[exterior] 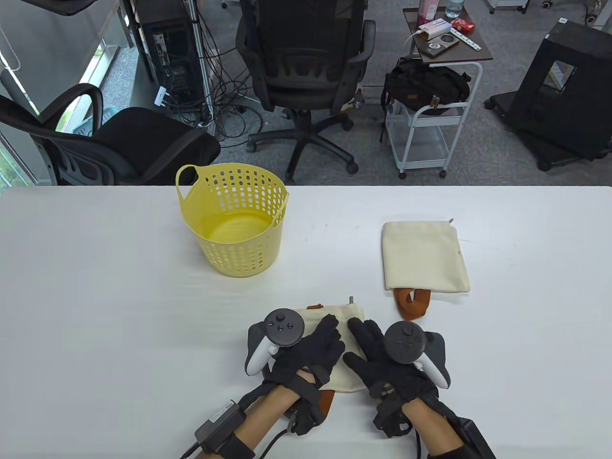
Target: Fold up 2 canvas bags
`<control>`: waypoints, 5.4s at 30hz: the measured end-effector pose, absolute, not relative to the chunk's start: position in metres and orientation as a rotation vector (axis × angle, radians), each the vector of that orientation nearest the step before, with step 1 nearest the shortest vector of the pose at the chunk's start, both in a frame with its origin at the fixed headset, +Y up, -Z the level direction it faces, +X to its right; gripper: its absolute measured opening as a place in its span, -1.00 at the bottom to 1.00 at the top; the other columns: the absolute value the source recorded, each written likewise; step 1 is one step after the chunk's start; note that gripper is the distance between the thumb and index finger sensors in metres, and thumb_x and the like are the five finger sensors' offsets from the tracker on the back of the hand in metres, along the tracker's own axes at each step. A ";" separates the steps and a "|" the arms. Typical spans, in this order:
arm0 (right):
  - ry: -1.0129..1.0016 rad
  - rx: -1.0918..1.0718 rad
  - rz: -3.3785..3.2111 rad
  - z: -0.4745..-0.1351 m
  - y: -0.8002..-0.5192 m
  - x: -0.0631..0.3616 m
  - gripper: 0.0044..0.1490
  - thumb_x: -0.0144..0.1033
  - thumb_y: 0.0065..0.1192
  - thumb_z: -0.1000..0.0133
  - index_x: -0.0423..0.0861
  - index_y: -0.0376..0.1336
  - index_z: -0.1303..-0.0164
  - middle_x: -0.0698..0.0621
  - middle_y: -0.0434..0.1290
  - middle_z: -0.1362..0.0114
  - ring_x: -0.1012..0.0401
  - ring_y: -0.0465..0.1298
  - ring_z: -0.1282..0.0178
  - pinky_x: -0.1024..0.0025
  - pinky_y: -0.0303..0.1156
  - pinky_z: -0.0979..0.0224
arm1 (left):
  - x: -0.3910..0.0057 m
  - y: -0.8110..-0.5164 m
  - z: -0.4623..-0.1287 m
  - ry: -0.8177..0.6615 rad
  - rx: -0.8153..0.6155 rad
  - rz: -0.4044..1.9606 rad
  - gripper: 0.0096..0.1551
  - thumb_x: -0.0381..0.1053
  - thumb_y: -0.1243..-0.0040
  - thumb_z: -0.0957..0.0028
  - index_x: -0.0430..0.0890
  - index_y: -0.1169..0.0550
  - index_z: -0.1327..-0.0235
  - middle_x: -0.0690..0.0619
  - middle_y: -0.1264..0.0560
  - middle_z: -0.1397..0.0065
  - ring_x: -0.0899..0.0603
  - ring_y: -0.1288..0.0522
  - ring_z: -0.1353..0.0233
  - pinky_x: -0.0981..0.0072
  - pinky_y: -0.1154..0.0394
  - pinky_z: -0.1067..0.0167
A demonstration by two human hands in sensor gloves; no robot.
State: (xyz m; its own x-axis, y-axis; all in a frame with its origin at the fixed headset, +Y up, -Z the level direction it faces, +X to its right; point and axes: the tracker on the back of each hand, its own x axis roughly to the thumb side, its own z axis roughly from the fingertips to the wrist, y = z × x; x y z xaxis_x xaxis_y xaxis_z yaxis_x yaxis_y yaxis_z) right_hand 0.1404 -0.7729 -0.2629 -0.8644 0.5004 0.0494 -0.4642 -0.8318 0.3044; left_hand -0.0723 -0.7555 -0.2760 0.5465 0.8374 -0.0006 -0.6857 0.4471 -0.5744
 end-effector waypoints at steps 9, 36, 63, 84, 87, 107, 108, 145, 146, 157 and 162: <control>0.340 0.185 2.967 -0.258 -0.779 0.121 -0.09 0.07 0.18 -0.06 0.16 -0.11 -0.57 -0.14 -0.02 -0.71 -0.13 0.17 -0.65 -0.09 0.18 -0.60 | -0.087 -0.727 -0.269 -0.403 -0.432 0.096 -0.03 0.27 -0.22 0.08 0.07 -0.08 -0.53 -0.07 0.08 -0.67 -0.35 -0.02 -0.71 -0.33 0.00 -0.56; 0.519 0.395 3.077 -0.265 -0.772 0.091 -0.09 0.18 0.09 -0.05 0.16 -0.10 -0.57 0.16 -0.15 -0.73 0.11 -0.23 -0.72 -0.12 -0.17 -0.66 | -0.099 -0.779 -0.276 -0.380 -0.740 -0.040 0.18 0.47 0.00 0.25 0.20 0.34 -0.40 0.13 0.57 -0.51 -0.29 0.55 -0.60 -0.29 0.30 -0.56; 0.225 0.139 2.859 -0.259 -0.774 0.125 -0.02 0.15 0.22 -0.02 0.08 -0.10 -0.57 -0.01 -0.08 -0.72 -0.09 0.34 -0.60 -0.04 0.34 -0.56 | -0.241 -0.712 -0.255 -0.179 -0.258 0.029 0.13 0.45 0.00 0.27 0.15 0.16 -0.49 0.05 0.40 -0.62 -0.32 0.44 -0.66 -0.42 0.38 -0.50; 0.085 -0.152 3.031 -0.266 -0.769 0.100 0.14 -0.01 0.55 0.10 -0.23 0.01 -0.52 -0.14 0.48 -0.36 -0.01 0.53 -0.37 -0.14 0.38 -0.48 | -0.270 -0.730 -0.257 -0.116 -0.303 0.047 0.14 0.45 0.00 0.26 0.16 0.19 -0.49 0.06 0.43 -0.62 -0.32 0.48 -0.65 -0.42 0.40 -0.49; 0.107 -0.184 2.965 -0.268 -0.767 0.106 0.10 -0.04 0.56 0.11 -0.20 0.06 -0.50 -0.03 0.54 -0.25 0.09 0.60 -0.25 -0.08 0.45 -0.44 | -0.269 -0.732 -0.257 -0.118 -0.311 0.045 0.13 0.45 0.00 0.25 0.15 0.19 -0.49 0.05 0.43 -0.62 -0.32 0.47 -0.65 -0.42 0.39 -0.50; -0.099 -0.029 1.970 -0.326 -0.703 0.203 -0.22 -0.41 0.34 -0.03 -0.02 0.14 -0.49 -0.11 0.43 -0.38 0.11 0.71 0.01 0.28 0.74 0.11 | -0.277 -0.724 -0.250 -0.128 -0.272 0.094 0.13 0.44 -0.02 0.24 0.14 0.17 -0.49 0.04 0.43 -0.61 -0.32 0.46 -0.65 -0.41 0.38 -0.50; -0.114 -0.017 1.952 -0.336 -0.695 0.213 -0.23 -0.42 0.31 -0.05 -0.01 0.12 -0.50 -0.12 0.41 -0.41 0.10 0.69 -0.02 0.25 0.72 0.07 | -0.278 -0.724 -0.250 -0.133 -0.277 0.094 0.14 0.45 -0.03 0.24 0.15 0.17 -0.49 0.04 0.43 -0.61 -0.32 0.47 -0.65 -0.42 0.38 -0.50; -0.033 -0.725 2.926 -0.430 -0.731 0.297 -0.06 -0.01 0.30 -0.06 0.03 -0.05 -0.59 -0.09 0.11 -0.68 -0.06 0.31 -0.60 -0.08 0.35 -0.52 | -0.284 -0.727 -0.247 -0.090 -0.207 0.025 0.15 0.44 -0.03 0.26 0.17 0.21 -0.46 0.07 0.42 -0.61 -0.30 0.45 -0.66 -0.41 0.38 -0.51; -0.066 -0.674 2.951 -0.424 -0.725 0.292 -0.06 0.00 0.31 -0.06 0.03 -0.04 -0.59 -0.09 0.09 -0.68 -0.06 0.30 -0.61 -0.09 0.34 -0.53 | -0.283 -0.726 -0.247 -0.087 -0.206 0.012 0.14 0.44 -0.03 0.26 0.17 0.21 -0.46 0.07 0.42 -0.61 -0.30 0.45 -0.66 -0.41 0.39 -0.51; -0.218 -0.235 3.092 -0.345 -0.700 0.235 -0.06 0.10 0.21 -0.06 0.05 -0.04 -0.59 -0.09 0.03 -0.71 -0.09 0.20 -0.67 -0.14 0.24 -0.59 | -0.284 -0.723 -0.246 -0.063 -0.226 -0.008 0.14 0.44 -0.02 0.25 0.16 0.19 -0.47 0.06 0.42 -0.62 -0.31 0.44 -0.66 -0.41 0.38 -0.51; -0.208 -0.068 3.092 -0.304 -0.704 0.208 -0.05 0.13 0.19 -0.06 0.05 -0.06 -0.60 -0.10 -0.03 -0.72 -0.13 0.09 -0.70 -0.19 0.15 -0.61 | -0.284 -0.724 -0.246 -0.064 -0.240 -0.008 0.13 0.44 -0.01 0.25 0.16 0.19 -0.48 0.05 0.42 -0.62 -0.31 0.44 -0.66 -0.41 0.38 -0.51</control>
State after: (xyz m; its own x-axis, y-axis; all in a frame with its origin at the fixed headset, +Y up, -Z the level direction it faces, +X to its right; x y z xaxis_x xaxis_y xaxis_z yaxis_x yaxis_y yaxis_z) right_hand 0.2083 -0.7045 -0.3039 -0.9982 0.0444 -0.0408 -0.0386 -0.9901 -0.1346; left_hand -0.2836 -0.7237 -0.2463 0.9980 -0.0006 0.0639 0.0158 0.9713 -0.2371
